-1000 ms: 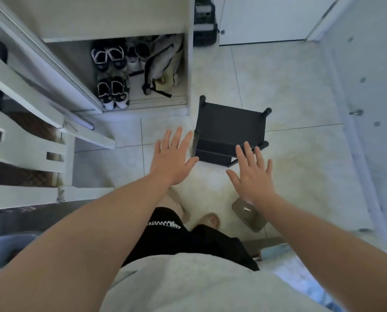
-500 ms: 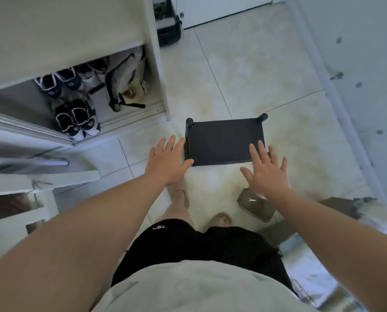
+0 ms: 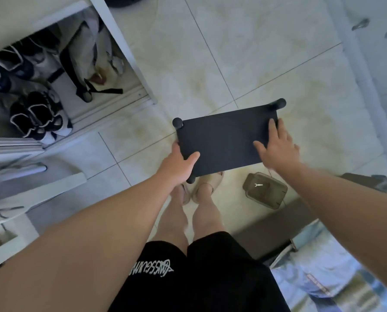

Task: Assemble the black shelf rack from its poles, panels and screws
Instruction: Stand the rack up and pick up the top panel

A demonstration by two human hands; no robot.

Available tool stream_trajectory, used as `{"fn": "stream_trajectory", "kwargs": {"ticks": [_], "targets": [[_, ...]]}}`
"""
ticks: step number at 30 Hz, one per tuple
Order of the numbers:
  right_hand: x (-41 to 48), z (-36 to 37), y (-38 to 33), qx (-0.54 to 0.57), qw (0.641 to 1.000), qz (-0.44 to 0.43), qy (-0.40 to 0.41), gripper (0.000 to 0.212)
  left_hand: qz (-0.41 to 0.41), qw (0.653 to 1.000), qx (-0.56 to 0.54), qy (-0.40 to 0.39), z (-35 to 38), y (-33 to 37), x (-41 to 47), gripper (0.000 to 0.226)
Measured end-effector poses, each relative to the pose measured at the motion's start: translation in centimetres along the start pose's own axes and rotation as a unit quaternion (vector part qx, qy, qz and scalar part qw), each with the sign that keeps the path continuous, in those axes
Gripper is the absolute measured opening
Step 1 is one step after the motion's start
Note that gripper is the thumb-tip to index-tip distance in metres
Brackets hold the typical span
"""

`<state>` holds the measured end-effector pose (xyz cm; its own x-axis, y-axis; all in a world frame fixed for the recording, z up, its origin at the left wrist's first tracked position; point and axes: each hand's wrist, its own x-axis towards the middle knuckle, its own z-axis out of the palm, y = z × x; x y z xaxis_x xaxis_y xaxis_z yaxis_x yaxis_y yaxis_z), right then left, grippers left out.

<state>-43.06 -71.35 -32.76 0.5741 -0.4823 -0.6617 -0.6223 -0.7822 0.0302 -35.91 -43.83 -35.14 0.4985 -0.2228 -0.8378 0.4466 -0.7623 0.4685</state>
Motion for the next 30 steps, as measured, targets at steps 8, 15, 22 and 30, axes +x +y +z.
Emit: {"fn": "stream_trajectory", "kwargs": {"ticks": [8, 15, 22, 30], "targets": [[3.2, -3.0, 0.0, 0.410, 0.892, 0.168, -0.089, 0.039, -0.128, 0.977, -0.164, 0.042, 0.1, 3.1, 1.4, 0.059], [0.7, -8.4, 0.8, 0.479, 0.867, 0.122, -0.056, 0.042, -0.123, 0.961, -0.228, 0.099, -3.6, 10.2, -1.7, 0.054], [0.3, -16.0, 4.5, 0.488, 0.871, 0.060, 0.008, 0.050, -0.032, 0.970, -0.222, 0.089, -5.9, 19.9, -4.2, 0.057], [5.3, -25.4, 5.8, 0.500, 0.863, 0.023, 0.070, 0.047, 0.038, 0.974, -0.196, 0.106, -8.6, 31.4, -1.5, 0.049]]}}
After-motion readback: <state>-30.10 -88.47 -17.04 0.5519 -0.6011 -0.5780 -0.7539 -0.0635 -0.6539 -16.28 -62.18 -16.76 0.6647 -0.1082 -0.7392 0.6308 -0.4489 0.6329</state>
